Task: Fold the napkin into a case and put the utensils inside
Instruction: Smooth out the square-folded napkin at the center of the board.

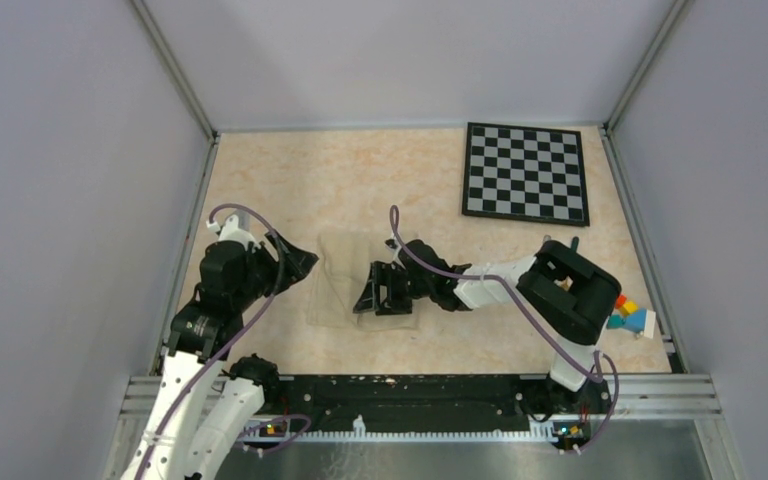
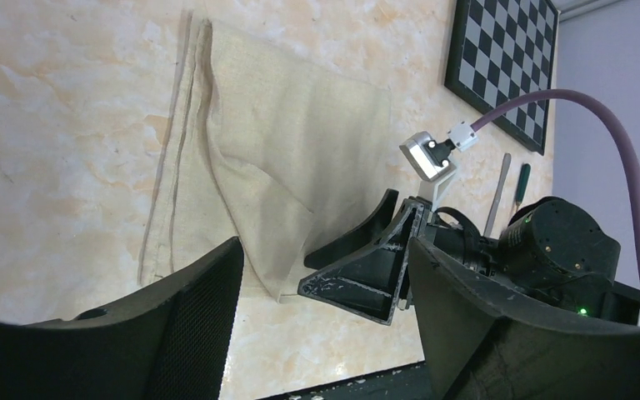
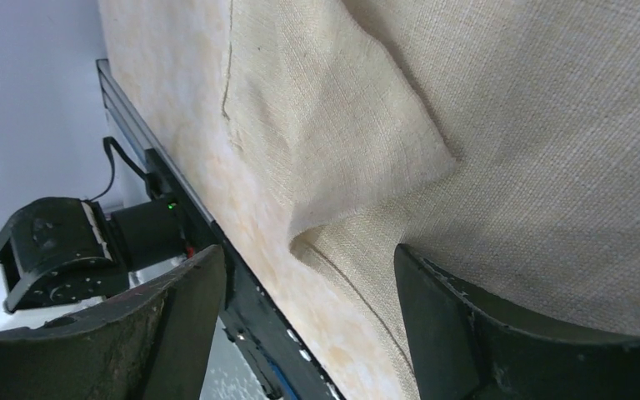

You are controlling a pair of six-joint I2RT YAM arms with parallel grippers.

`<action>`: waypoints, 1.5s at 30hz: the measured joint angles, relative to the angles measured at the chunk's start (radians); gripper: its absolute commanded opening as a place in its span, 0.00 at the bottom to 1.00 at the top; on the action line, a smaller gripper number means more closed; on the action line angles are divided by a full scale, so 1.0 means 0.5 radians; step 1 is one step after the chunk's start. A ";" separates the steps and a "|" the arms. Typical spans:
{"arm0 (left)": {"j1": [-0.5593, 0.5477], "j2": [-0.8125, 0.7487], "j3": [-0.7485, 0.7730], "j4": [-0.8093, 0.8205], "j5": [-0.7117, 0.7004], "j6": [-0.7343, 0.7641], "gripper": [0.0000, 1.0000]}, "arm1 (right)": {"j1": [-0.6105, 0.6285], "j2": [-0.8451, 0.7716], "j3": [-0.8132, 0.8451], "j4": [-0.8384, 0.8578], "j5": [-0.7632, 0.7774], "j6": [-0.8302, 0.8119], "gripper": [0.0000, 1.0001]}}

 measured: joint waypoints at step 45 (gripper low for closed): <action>0.000 -0.024 0.035 0.040 0.043 0.024 0.85 | 0.196 0.169 0.549 -0.114 -0.320 -0.547 0.74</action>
